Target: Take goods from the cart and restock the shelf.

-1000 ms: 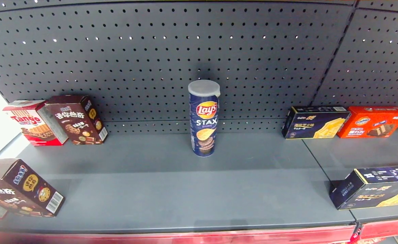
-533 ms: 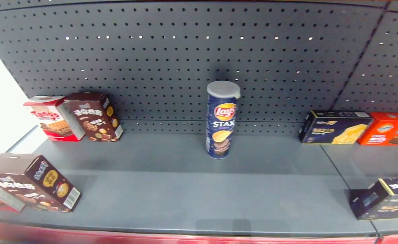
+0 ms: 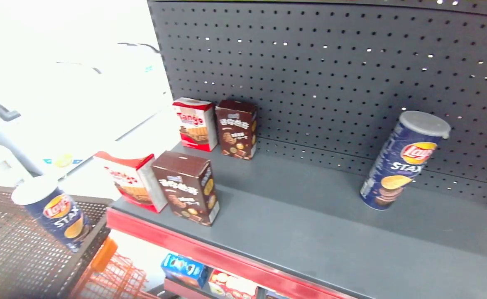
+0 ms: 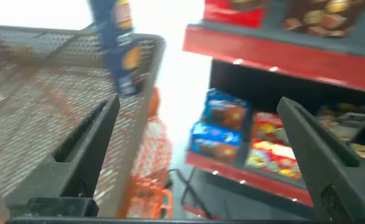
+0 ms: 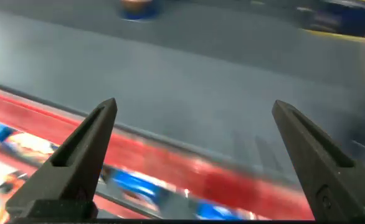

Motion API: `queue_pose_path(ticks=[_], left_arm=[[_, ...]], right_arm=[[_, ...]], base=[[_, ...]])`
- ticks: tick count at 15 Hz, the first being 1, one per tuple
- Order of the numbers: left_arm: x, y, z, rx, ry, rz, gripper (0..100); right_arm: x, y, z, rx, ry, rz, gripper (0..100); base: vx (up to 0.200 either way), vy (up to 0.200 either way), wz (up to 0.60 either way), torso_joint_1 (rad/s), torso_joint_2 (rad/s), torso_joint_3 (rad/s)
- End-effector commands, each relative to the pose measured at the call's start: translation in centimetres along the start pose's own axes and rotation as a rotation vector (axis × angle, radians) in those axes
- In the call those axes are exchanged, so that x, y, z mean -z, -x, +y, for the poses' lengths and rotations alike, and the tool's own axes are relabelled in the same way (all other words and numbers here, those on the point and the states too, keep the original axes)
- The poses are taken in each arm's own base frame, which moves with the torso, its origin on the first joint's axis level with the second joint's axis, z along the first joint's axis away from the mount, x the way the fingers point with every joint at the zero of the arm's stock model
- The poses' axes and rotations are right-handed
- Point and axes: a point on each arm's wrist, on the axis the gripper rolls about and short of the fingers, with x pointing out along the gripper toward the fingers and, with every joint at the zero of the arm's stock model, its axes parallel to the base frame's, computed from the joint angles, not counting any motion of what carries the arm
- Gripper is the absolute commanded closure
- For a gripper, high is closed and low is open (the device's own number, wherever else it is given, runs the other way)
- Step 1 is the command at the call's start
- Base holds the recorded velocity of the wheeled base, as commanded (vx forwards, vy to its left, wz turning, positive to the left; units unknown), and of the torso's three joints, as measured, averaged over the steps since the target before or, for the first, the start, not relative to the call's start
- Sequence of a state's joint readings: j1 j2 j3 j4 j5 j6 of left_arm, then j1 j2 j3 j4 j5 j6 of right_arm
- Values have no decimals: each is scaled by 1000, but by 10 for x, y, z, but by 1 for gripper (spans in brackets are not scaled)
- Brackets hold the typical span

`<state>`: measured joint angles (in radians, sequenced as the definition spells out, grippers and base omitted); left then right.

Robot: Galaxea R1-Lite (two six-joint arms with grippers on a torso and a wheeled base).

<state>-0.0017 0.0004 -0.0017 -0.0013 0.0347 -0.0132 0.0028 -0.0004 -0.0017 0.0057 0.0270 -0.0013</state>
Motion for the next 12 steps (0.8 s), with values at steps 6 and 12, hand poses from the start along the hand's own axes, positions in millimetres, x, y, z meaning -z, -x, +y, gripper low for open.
queue_pose_path(ticks=[6, 12], left_arm=[[0, 0, 0, -1, 1, -1, 0], [0, 0, 0, 2, -2, 0, 0]], right_arm=[[0, 0, 0, 1, 0, 1, 0], [0, 0, 0, 1, 0, 1, 0]], base=[[0, 0, 300, 1, 2, 1], [0, 0, 0, 0, 0, 0]])
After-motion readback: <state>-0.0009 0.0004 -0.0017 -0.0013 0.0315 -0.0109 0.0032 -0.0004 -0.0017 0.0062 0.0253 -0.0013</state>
